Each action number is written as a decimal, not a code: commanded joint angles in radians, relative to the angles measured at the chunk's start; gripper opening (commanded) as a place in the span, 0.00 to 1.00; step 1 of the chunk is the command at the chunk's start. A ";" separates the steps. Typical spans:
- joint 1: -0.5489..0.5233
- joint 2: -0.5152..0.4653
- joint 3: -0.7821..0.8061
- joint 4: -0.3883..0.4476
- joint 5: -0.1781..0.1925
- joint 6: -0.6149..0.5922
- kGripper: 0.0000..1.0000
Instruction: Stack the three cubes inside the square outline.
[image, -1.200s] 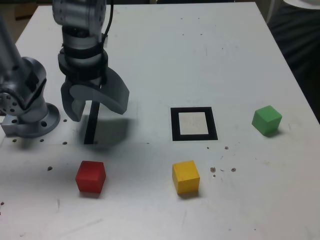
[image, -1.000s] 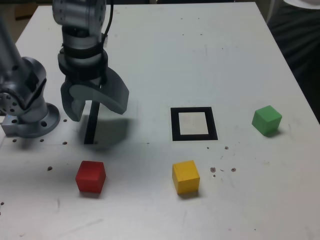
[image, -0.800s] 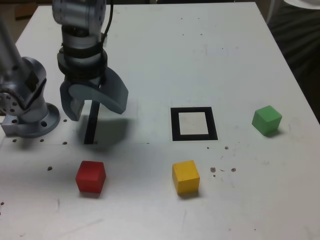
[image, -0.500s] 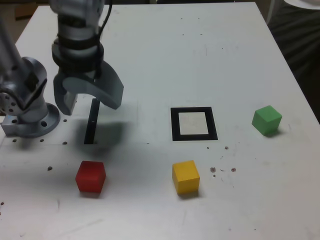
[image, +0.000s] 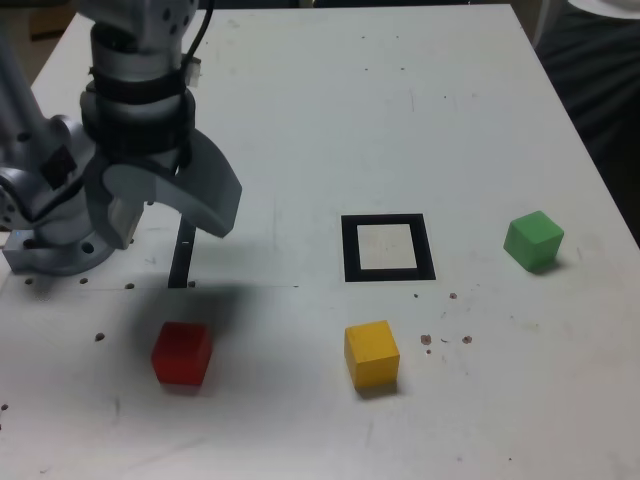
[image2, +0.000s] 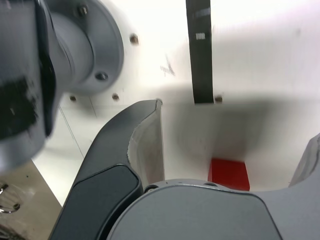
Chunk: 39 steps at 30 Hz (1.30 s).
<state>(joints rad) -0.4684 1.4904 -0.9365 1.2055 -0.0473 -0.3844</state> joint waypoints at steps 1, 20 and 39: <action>-0.044 0.012 -0.012 0.003 -0.012 -0.044 0.99; -0.297 0.149 -0.083 -0.077 -0.106 -0.224 0.99; -0.329 0.296 -0.092 -0.178 -0.138 -0.209 0.94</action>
<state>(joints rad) -0.7965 1.7763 -1.0248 1.0302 -0.1846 -0.5956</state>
